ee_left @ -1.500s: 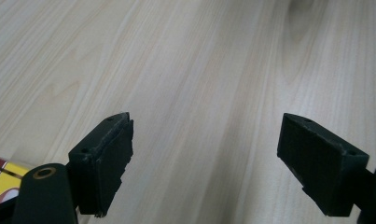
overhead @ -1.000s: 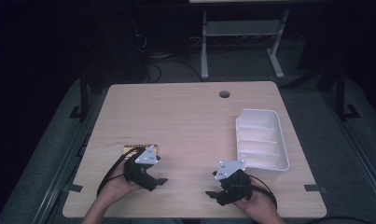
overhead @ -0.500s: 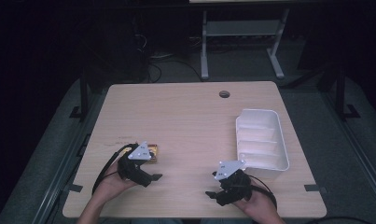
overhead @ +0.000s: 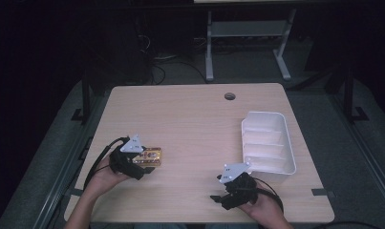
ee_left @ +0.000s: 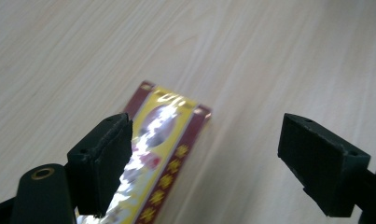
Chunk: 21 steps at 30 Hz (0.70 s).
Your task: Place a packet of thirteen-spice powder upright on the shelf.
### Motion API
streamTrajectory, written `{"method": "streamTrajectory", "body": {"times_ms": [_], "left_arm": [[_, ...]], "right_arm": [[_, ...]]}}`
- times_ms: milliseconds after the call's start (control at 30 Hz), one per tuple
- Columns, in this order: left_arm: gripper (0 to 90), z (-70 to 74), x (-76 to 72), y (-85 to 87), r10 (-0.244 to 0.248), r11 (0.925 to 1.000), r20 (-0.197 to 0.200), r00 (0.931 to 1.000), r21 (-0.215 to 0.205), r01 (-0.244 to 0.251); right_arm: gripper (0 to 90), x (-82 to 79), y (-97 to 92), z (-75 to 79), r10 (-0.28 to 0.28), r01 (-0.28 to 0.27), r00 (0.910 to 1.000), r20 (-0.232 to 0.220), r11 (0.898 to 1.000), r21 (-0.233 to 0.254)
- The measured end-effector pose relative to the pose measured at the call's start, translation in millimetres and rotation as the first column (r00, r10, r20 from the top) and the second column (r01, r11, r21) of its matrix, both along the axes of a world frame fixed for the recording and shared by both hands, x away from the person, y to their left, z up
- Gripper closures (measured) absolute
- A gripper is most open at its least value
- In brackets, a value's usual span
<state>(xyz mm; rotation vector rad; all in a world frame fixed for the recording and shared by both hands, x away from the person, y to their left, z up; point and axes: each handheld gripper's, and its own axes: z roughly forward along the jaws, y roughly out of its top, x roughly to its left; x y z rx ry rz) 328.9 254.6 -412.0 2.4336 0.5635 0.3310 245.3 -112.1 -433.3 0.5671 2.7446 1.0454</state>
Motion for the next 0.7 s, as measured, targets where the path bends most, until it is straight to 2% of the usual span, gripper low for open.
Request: {"method": "streamTrajectory", "body": {"times_ms": [133, 167, 200, 267, 300, 367, 400, 433, 500, 700], "left_arm": [[17.2, 2.0, 12.5, 6.6, 0.002, 0.9997, -0.004, 1.0, 0.025, -0.002], [17.1, 1.5, 18.2, 8.5, -0.011, 0.9994, 0.006, 0.9999, 0.034, 0.011], [16.6, 1.5, 18.2, 8.5, -0.011, 0.9994, 0.006, 0.9999, 0.034, 0.011], [15.1, -0.5, 24.7, 9.7, -0.033, 0.9982, -0.009, 0.9994, 0.05, 0.033], [15.2, -3.7, 30.2, 10.2, -0.061, 0.9944, -0.019, 0.998, 0.085, 0.063], [15.4, -5.8, 32.5, 10.9, -0.07, 0.993, -0.022, 0.9973, 0.094, 0.072], [15.4, -10.3, 36.8, 11.8, -0.072, 0.9908, -0.038, 0.9967, 0.112, 0.076], [15.4, -10.3, 36.8, 11.8, -0.072, 0.9908, -0.038, 0.9967, 0.112, 0.076], [15.3, -14.6, 39.3, 12.7, -0.062, 0.9873, -0.038, 0.9974, 0.144, 0.067], [15.4, -21.8, 43.0, 15.1, -0.066, 0.9847, -0.076, 0.9949, 0.156, 0.078]], "right_arm": [[31.2, -0.7, 0.2, 1.6, 0.003, -0.003, 1.0, 0.007, 1.0, 0.003], [31.2, -0.9, 0.2, 1.6, 0.003, -0.003, 1.0, 0.005, 1.0, 0.003], [31.2, -0.9, 0.2, 1.6, 0.003, -0.003, 1.0, 0.005, 1.0, 0.003], [31.2, -1.0, 0.3, 1.6, 0.007, -0.007, 1.0, 0.005, 1.0, 0.002], [31.2, -1.4, 0.7, 1.5, 0.009, -0.009, 1.0, 0.003, 1.0, 0.001], [31.2, -1.4, 0.8, 1.4, 0.01, -0.01, 1.0, 0.003, 1.0, 0.001], [31.2, -1.4, 0.8, 1.3, 0.011, -0.011, 0.9999, 0.004, 1.0, 0.0], [31.2, -1.4, 0.8, 1.3, 0.011, -0.011, 0.9999, 0.004, 1.0, 0.0], [31.2, -2.0, 1.0, 1.4, 0.009, -0.009, 1.0, 0.003, 1.0, -0.001], [31.2, -2.0, 2.0, 0.9, 0.013, -0.013, 0.9999, 0.002, 1.0, -0.006]]}}
